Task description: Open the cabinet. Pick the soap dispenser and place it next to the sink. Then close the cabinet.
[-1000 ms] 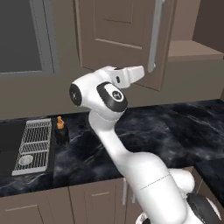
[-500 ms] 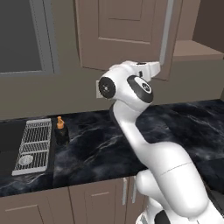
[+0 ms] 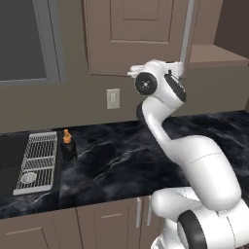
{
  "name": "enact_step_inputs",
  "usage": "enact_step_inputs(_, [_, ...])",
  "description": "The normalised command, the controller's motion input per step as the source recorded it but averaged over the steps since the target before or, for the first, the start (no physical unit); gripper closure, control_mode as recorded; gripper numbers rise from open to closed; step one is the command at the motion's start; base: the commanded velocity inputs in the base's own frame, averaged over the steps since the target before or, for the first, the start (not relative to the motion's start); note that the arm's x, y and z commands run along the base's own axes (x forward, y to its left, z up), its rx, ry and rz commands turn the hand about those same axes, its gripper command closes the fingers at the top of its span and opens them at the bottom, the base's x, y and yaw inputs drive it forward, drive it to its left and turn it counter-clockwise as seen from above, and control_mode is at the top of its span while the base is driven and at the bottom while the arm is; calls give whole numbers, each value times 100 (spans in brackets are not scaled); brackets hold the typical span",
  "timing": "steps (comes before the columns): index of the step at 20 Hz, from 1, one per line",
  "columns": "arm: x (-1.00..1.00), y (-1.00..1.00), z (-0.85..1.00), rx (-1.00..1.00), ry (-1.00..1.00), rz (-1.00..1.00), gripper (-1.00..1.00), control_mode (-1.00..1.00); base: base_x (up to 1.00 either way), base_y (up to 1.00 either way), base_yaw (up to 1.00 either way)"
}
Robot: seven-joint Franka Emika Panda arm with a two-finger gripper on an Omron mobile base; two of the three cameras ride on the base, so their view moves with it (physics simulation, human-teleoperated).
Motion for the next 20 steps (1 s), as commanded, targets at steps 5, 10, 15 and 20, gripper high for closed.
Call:
enact_step_inputs(5, [88,-68,16,10,0,25,-100,-100,0,0,0])
enact_step_inputs(10, [80,-59,36,6,0,24,-100,-100,0,0,0])
enact_step_inputs(15, [29,-36,12,4,0,21,-100,-100,0,0,0])
enact_step_inputs(20, [-39,-22,17,0,6,14,-100,-100,0,0,0])
